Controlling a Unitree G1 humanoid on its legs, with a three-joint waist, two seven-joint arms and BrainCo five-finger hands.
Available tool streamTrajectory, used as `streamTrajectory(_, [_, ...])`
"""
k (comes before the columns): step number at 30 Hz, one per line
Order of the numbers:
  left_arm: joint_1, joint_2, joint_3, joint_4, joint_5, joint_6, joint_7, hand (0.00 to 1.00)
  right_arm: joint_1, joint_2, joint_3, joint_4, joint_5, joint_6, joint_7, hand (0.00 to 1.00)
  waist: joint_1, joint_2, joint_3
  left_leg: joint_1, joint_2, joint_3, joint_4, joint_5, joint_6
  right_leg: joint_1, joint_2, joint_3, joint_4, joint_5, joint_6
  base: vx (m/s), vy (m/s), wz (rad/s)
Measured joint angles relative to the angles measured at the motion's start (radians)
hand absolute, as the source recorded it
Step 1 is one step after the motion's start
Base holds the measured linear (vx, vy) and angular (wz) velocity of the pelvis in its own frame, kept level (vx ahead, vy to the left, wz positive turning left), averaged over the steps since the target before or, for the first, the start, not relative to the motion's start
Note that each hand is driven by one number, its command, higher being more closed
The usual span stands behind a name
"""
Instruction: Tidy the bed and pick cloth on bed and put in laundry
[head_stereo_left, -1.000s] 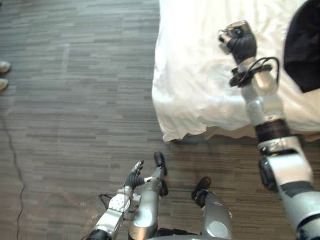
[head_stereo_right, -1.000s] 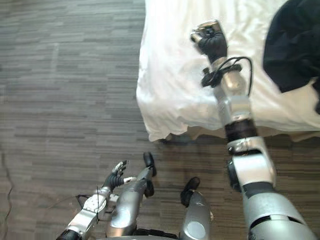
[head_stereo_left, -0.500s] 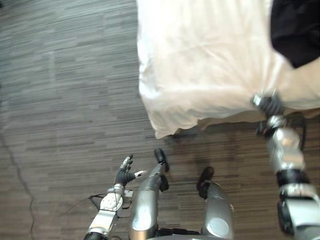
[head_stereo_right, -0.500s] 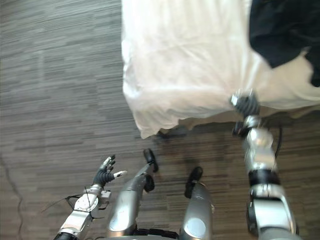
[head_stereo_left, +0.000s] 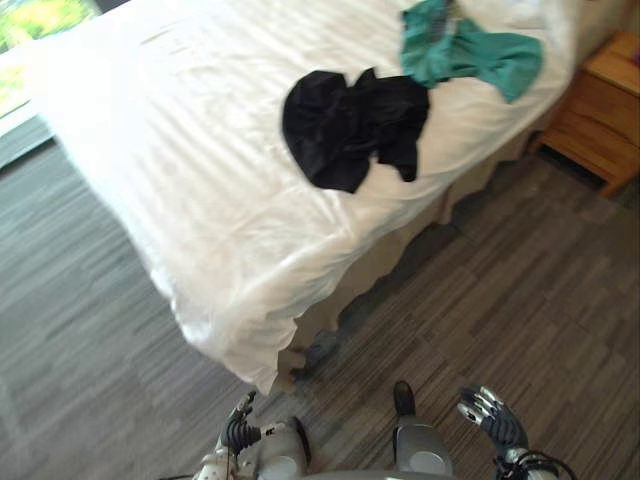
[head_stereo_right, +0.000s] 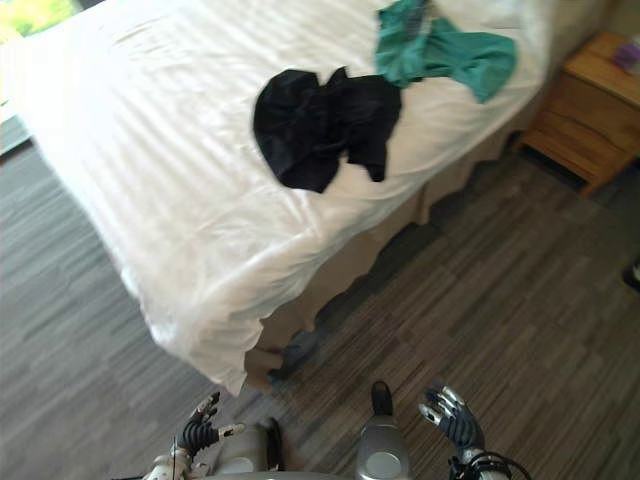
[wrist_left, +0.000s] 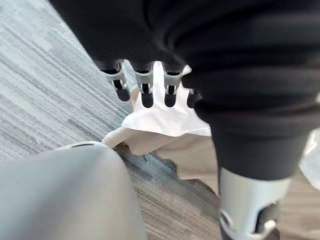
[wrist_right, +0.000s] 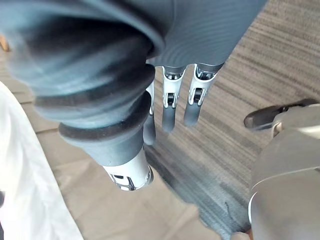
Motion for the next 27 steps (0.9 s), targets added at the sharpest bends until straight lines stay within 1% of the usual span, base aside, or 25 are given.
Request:
streamTrajectory(1, [-0.014,0.0,0.011,0.009,0.019,0.001,0.001,0.0,-0.001,0.032,0.02,-0.006,0.025,-0.001,0.002,0.0,0.01,-0.03,-0.008,0.034,0.006,0.068,-0.017,-0.003,0.003,-0.007,-0.02,-0.066,-0.015,0.013,-0.044,-0.04,0.086,-1.36])
streamTrajectory(2, [-0.018,0.003,0.019,0.02,0.029,0.007,0.001,0.0,0.0,0.055,0.035,-0.018,0.037,-0.001,0.003,0.0,0.014,-0.048,-0.013,0.069,0.006,0.12,-0.034,-0.004,0.001,-0.001,-0.035,-0.144,-0.016,0.012,-0.083,0.0,0.079,-1.75])
streamTrajectory(3, [-0.021,0.004,0.038,0.044,0.041,0.017,0.002,0.0,0.0,0.086,0.063,-0.03,0.038,-0.002,-0.002,0.0,0.005,-0.054,-0.018,0.102,0.024,0.185,-0.04,-0.004,0.001,-0.007,-0.04,-0.22,0.011,0.011,-0.138,-0.02,0.05,-1.44])
streamTrajectory(4, [-0.027,0.002,0.047,0.066,0.051,0.036,0.007,0.0,0.004,0.101,0.086,-0.029,0.023,0.0,-0.005,0.0,-0.005,-0.063,-0.023,0.132,0.036,0.218,-0.05,-0.005,0.002,-0.018,-0.042,-0.259,0.064,-0.003,-0.174,-0.01,0.009,-1.14])
streamTrajectory(5, [-0.03,0.006,0.057,0.082,0.057,0.051,0.012,0.0,0.019,0.116,0.105,-0.028,0.007,0.001,-0.006,0.0,-0.02,-0.089,-0.039,0.169,0.037,0.243,-0.061,-0.007,-0.002,-0.023,-0.047,-0.285,0.109,-0.007,-0.185,0.03,-0.044,-0.78])
streamTrajectory(6, [-0.04,0.014,0.081,0.109,0.057,0.059,0.015,0.0,0.046,0.132,0.108,-0.024,-0.004,0.001,-0.008,0.0,-0.027,-0.104,-0.053,0.209,0.034,0.255,-0.077,-0.022,-0.009,-0.022,-0.041,-0.281,0.133,0.014,-0.154,0.09,-0.062,-0.72])
streamTrajectory(7, [-0.055,0.008,0.084,0.13,0.057,0.063,0.015,0.0,0.053,0.137,0.109,-0.014,-0.004,0.002,-0.02,0.0,-0.027,-0.106,-0.058,0.229,0.027,0.26,-0.092,-0.031,0.007,-0.023,-0.03,-0.263,0.14,0.02,-0.15,0.08,-0.054,-0.75])
streamTrajectory(8, [-0.073,-0.002,0.086,0.149,0.057,0.072,0.014,0.0,0.051,0.136,0.109,0.008,-0.004,0.002,-0.027,0.0,-0.031,-0.113,-0.059,0.249,0.003,0.255,-0.113,-0.045,0.032,-0.026,-0.029,-0.256,0.142,0.039,-0.147,0.03,-0.033,-0.5])
streamTrajectory(9, [-0.095,-0.072,0.168,0.292,-0.004,0.116,0.0,0.0,-0.041,0.147,-0.145,0.35,-0.142,0.006,-0.136,0.0,-0.044,-0.025,-0.036,0.366,-0.084,0.206,-0.234,-0.006,0.038,0.171,0.034,-0.272,-0.041,0.044,-0.037,-0.01,-0.009,-0.26])
streamTrajectory(16, [-0.094,-0.07,0.168,0.295,-0.004,0.116,-0.001,0.0,-0.05,0.147,-0.142,0.353,-0.141,0.006,-0.136,0.0,-0.044,-0.024,-0.034,0.356,-0.087,0.203,-0.224,-0.001,0.045,0.178,0.033,-0.272,-0.067,0.056,-0.037,-0.01,-0.013,-0.02])
streamTrajectory(19, [-0.094,-0.064,0.17,0.292,-0.004,0.122,-0.018,0.0,-0.069,0.148,-0.132,0.35,-0.113,0.027,-0.139,0.0,-0.044,-0.027,-0.033,0.313,-0.087,0.203,-0.218,-0.001,0.045,0.173,0.033,-0.29,-0.139,0.091,-0.046,-0.04,-0.02,0.06])
streamTrajectory(20, [-0.093,-0.066,0.17,0.292,-0.003,0.123,-0.029,0.0,-0.081,0.148,-0.13,0.348,-0.096,0.044,-0.144,0.0,-0.037,-0.028,-0.03,0.306,-0.077,0.208,-0.211,-0.001,0.045,0.169,0.035,-0.3,-0.167,0.102,-0.053,-0.02,-0.057,-0.11])
streamTrajectory(21, [-0.093,-0.071,0.17,0.291,-0.003,0.123,-0.044,0.0,-0.09,0.148,-0.129,0.337,-0.086,0.052,-0.155,0.0,-0.024,-0.021,-0.013,0.307,-0.067,0.217,-0.203,-0.001,0.043,0.172,0.036,-0.341,-0.167,0.097,-0.062,-0.03,-0.061,-0.16])
streamTrajectory(22, [-0.089,-0.075,0.171,0.291,-0.003,0.123,-0.048,0.0,-0.092,0.146,-0.13,0.334,-0.076,0.053,-0.157,0.0,-0.019,-0.018,-0.01,0.308,-0.061,0.225,-0.201,-0.002,0.043,0.172,0.038,-0.361,-0.167,0.096,-0.064,-0.04,-0.063,-0.23])
streamTrajectory(23, [-0.078,-0.079,0.175,0.291,-0.003,0.125,-0.059,0.0,-0.106,0.142,-0.13,0.334,-0.056,0.064,-0.154,0.0,-0.016,-0.008,-0.005,0.308,-0.043,0.241,-0.185,-0.006,0.031,0.169,0.052,-0.379,-0.166,0.091,-0.07,-0.03,-0.077,-0.34])
streamTrajectory(24, [-0.064,-0.086,0.194,0.291,-0.001,0.127,-0.068,0.0,-0.123,0.139,-0.125,0.334,-0.017,0.072,-0.15,0.0,-0.015,-0.003,-0.002,0.296,-0.023,0.254,-0.136,-0.015,0.016,0.168,0.069,-0.382,-0.159,0.079,-0.081,-0.02,-0.09,-0.45])
streamTrajectory(25, [-0.058,-0.086,0.2,0.291,-0.002,0.128,-0.067,0.0,-0.132,0.139,-0.12,0.334,0.014,0.073,-0.141,0.0,-0.012,-0.003,-0.002,0.285,-0.009,0.265,-0.096,-0.014,0.015,0.158,0.074,-0.382,-0.144,0.071,-0.088,0.03,-0.18,-0.67])
streamTrajectory(26, [-0.045,-0.086,0.2,0.29,-0.002,0.128,-0.069,0.0,-0.152,0.135,-0.109,0.329,0.062,0.073,-0.121,0.0,-0.011,-0.003,-0.002,0.246,0.021,0.274,0.007,-0.006,0.002,0.134,0.075,-0.382,-0.084,0.037,-0.103,0.07,-0.222,-0.73])
streamTrajectory(27, [-0.039,-0.084,0.207,0.283,-0.003,0.123,-0.067,0.0,-0.161,0.118,-0.096,0.313,0.096,0.074,-0.098,0.0,-0.011,0.004,0.002,0.199,0.059,0.263,0.148,0.015,-0.014,0.109,0.075,-0.376,-0.009,-0.013,-0.109,0.09,-0.239,-0.68])
